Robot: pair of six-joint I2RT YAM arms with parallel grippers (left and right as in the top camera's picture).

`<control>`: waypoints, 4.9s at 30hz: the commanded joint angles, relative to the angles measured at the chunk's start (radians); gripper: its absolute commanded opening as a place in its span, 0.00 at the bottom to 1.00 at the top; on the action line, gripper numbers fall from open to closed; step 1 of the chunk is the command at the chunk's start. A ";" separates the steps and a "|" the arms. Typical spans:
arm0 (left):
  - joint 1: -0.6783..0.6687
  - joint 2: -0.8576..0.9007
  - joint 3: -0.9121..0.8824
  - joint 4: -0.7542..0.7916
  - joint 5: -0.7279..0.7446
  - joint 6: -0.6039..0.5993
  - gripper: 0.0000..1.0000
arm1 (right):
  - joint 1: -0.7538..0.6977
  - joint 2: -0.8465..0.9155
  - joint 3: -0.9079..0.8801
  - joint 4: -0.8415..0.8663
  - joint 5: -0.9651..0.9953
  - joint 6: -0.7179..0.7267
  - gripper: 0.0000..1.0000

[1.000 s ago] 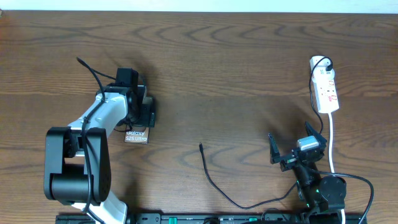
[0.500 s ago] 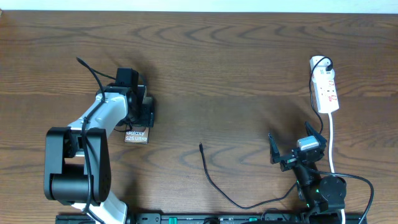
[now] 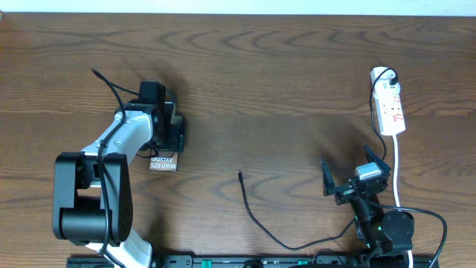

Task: Plug charger to phone and switch on socket
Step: 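Close the left gripper on the phone's long edges, then lift the phone with the left gripper and tilt it upright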

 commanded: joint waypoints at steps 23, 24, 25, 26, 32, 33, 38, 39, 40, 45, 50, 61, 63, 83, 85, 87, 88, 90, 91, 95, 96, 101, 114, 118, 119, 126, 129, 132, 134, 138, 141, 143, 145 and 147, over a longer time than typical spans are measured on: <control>0.002 0.039 -0.043 -0.002 0.040 0.006 0.25 | -0.004 -0.006 -0.001 -0.005 0.003 0.014 0.99; 0.002 0.039 -0.043 -0.002 0.040 0.006 0.23 | -0.004 -0.006 -0.001 -0.005 0.003 0.014 0.99; 0.002 0.039 -0.043 -0.001 0.040 0.006 0.22 | -0.004 -0.006 -0.001 -0.005 0.003 0.014 0.99; 0.002 0.039 -0.043 -0.001 0.040 0.006 0.19 | -0.004 -0.006 -0.001 -0.005 0.003 0.014 0.99; 0.002 0.039 -0.043 0.002 0.040 0.006 0.08 | -0.004 -0.006 -0.001 -0.005 0.003 0.014 0.99; 0.002 0.039 -0.043 0.002 0.040 0.006 0.07 | -0.004 -0.006 -0.001 -0.005 0.003 0.014 0.99; 0.002 0.039 -0.043 0.005 0.040 0.006 0.08 | -0.004 -0.006 -0.001 -0.005 0.003 0.014 0.99; 0.002 0.039 -0.043 0.006 0.040 0.006 0.07 | -0.004 -0.006 -0.001 -0.005 0.003 0.014 0.99; 0.002 0.039 -0.042 0.006 0.040 0.006 0.08 | -0.004 -0.006 -0.001 -0.005 0.003 0.014 0.99; 0.002 0.038 -0.022 0.005 0.040 0.006 0.07 | -0.004 -0.006 -0.001 -0.005 0.003 0.014 0.99; 0.002 0.027 0.003 0.004 0.051 0.006 0.07 | -0.004 -0.006 -0.001 -0.005 0.003 0.014 0.99; 0.002 0.016 0.085 -0.071 0.051 0.006 0.07 | -0.004 -0.006 -0.001 -0.005 0.003 0.014 0.99; 0.002 0.011 0.097 -0.079 0.051 0.006 0.08 | -0.004 -0.006 -0.001 -0.005 0.003 0.014 0.99; 0.002 -0.194 0.129 -0.119 0.414 -0.023 0.08 | -0.004 -0.006 -0.001 -0.005 0.003 0.014 0.99; 0.002 -0.219 0.129 -0.119 0.490 -0.048 0.07 | -0.004 -0.006 -0.001 -0.005 0.003 0.014 0.99; 0.002 -0.234 0.129 -0.119 0.553 -0.085 0.08 | -0.004 -0.006 -0.001 -0.005 0.003 0.014 0.99; 0.002 -0.238 0.129 -0.118 0.586 -0.107 0.07 | -0.004 -0.006 -0.001 -0.005 0.003 0.014 0.99; 0.002 -0.240 0.129 -0.114 0.637 -0.150 0.08 | -0.004 -0.006 -0.001 -0.005 0.003 0.014 0.99; 0.002 -0.240 0.129 -0.111 0.665 -0.174 0.08 | -0.004 -0.006 -0.001 -0.005 0.003 0.014 0.99; 0.002 -0.240 0.129 -0.089 0.794 -0.278 0.07 | -0.004 -0.006 -0.001 -0.005 0.003 0.014 0.99; 0.002 -0.240 0.129 -0.086 0.818 -0.295 0.07 | -0.004 -0.006 -0.001 -0.005 0.003 0.014 0.99; 0.003 -0.240 0.129 -0.066 0.978 -0.441 0.07 | -0.004 -0.006 -0.001 -0.005 0.003 0.014 0.99; 0.003 -0.240 0.129 0.106 1.267 -0.842 0.07 | -0.004 -0.006 -0.001 -0.005 0.003 0.014 0.99; 0.003 -0.240 0.129 0.200 1.324 -1.027 0.07 | -0.004 -0.006 -0.001 -0.005 0.003 0.014 0.99; 0.003 -0.240 0.129 0.222 1.330 -1.060 0.07 | -0.004 -0.006 -0.001 -0.005 0.003 0.014 0.99; 0.003 -0.240 0.129 0.328 1.334 -1.349 0.07 | -0.004 -0.006 -0.001 -0.005 0.003 0.014 0.99; 0.003 -0.240 0.129 0.341 1.330 -1.463 0.07 | -0.004 -0.006 -0.001 -0.005 0.003 0.014 1.00; 0.005 -0.240 0.129 0.351 1.323 -1.535 0.07 | -0.004 -0.006 -0.001 -0.005 0.003 0.014 0.99; 0.008 -0.240 0.129 0.351 1.323 -1.587 0.07 | -0.004 -0.006 -0.001 -0.005 0.003 0.014 0.99; 0.013 -0.240 0.129 0.354 1.324 -1.604 0.08 | -0.004 -0.006 -0.001 -0.005 0.003 0.014 0.99; 0.015 -0.240 0.129 0.354 1.324 -1.604 0.07 | -0.004 -0.006 -0.001 -0.005 0.003 0.014 0.99; 0.015 -0.240 0.129 0.353 1.324 -1.608 0.08 | -0.004 -0.006 -0.001 -0.005 0.003 0.014 0.99; 0.015 -0.240 0.129 0.354 1.324 -1.608 0.07 | -0.004 -0.006 -0.001 -0.005 0.003 0.014 0.99; 0.015 -0.240 0.129 0.354 1.324 -1.608 0.07 | -0.004 -0.006 -0.001 -0.005 0.003 0.014 0.99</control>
